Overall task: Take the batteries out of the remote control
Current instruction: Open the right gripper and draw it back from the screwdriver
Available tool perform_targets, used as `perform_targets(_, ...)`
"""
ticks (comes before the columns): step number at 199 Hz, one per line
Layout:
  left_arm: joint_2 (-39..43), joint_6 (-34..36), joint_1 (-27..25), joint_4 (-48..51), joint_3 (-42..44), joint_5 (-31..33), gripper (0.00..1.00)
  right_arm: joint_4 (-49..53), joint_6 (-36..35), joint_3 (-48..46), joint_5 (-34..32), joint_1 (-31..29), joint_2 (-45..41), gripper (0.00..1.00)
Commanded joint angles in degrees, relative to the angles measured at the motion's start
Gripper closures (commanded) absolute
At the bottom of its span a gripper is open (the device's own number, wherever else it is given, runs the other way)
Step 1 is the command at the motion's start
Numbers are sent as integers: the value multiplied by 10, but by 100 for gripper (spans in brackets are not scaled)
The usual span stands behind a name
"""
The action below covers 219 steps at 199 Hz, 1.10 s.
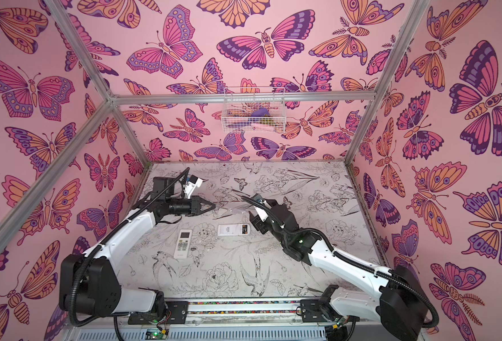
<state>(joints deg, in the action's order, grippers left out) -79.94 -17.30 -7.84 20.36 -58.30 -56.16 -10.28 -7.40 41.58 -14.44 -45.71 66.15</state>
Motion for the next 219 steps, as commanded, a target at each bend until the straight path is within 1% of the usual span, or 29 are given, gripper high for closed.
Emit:
perform_targets(1,20,-12,12,-30,7,-39,100,-6,54,-16,9,23,-20,13)
perform_targets(9,22,-15,16,-35,7,-46,100,-2,66,-19,11,31,-26,9)
perform_targets(19,25,-20,19,-48,13,-57,100,-1,80,-26,16,41,-36,0)
perform_targets(30,27,-38,22,-73,22,-66,100,-11,101,-40,18,51,-47,1)
perform_targets(60,35,-105,32,-123,24,-101,100,-33,188,-64,39,92,-69,1)
perform_targets(77,36,-140,37,-168,38,-111,100,-6,249,-57,40,116,-73,1)
perform_targets(84,35,-172,37,-195,50,-114,100,8,279,-54,44,127,-72,1)
perform_targets(98,37,-237,37,-252,66,-120,100,19,325,-46,87,152,-65,1)
perform_targets(107,38,-262,37,-275,70,-131,100,36,347,-33,112,164,-59,1)
perform_targets(121,38,-267,38,-287,71,-137,100,50,365,-16,153,176,-51,1)
perform_targets(132,35,-271,38,-299,75,-134,100,42,382,-10,170,179,-46,1)
perform_targets(155,36,-304,38,-326,78,-137,100,11,446,3,222,182,-29,1)
perform_targets(169,36,-305,37,-335,80,-144,100,5,478,22,268,184,-10,0)
perform_targets(182,35,-307,37,-349,85,-142,100,-37,516,23,301,185,4,1)
perform_targets(204,37,-324,33,-358,82,-143,100,-121,590,9,324,189,23,3)
perform_targets(219,38,-324,32,-364,79,-154,100,-150,618,15,352,192,37,5)
